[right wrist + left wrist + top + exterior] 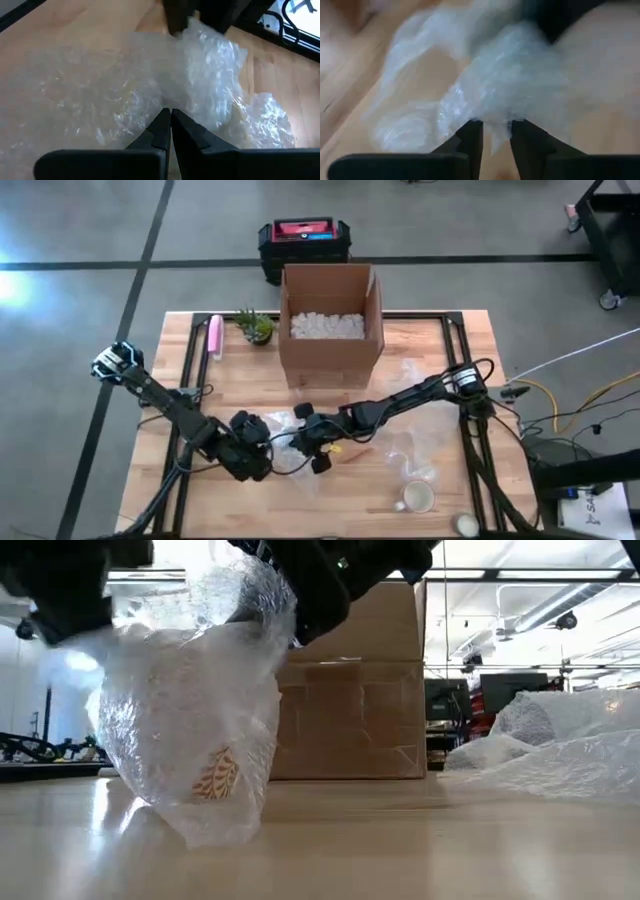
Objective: Wrap mug
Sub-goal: Wrap the orange mug with the bubble wrap
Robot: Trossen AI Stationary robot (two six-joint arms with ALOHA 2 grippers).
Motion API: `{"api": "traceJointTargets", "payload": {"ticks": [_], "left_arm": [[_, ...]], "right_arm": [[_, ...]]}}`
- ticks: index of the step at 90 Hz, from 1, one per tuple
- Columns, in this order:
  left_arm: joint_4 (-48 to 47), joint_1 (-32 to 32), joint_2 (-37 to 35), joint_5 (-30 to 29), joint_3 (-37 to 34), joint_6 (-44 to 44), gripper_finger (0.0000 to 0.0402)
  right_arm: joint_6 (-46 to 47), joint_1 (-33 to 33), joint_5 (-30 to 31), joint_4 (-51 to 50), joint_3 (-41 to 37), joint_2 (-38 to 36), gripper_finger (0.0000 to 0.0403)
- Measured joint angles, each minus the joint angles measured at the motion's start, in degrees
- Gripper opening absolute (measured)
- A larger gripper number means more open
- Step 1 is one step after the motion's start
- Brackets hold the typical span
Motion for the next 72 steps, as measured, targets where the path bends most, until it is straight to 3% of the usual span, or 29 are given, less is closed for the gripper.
{"api": "traceJointTargets", "payload": {"ticks": [20, 50, 72], "left_arm": [[6.91, 1.3, 1.79, -7.21, -0.13, 7.21, 0.0038], [7.32, 2.67, 6.47, -8.0, -0.76, 5.68, 0.0022], [7.31, 2.77, 6.51, -7.18, -0.85, 5.92, 0.0022]], "right_arm": [[0.15, -0.3, 0.08, -0.04, -0.02, 0.16, 0.0002], [1.72, -0.25, 0.17, -0.86, -0.14, -1.07, 0.0002], [1.82, -0.32, 0.12, -9.92, 2.15, -6.78, 0.0002]]}}
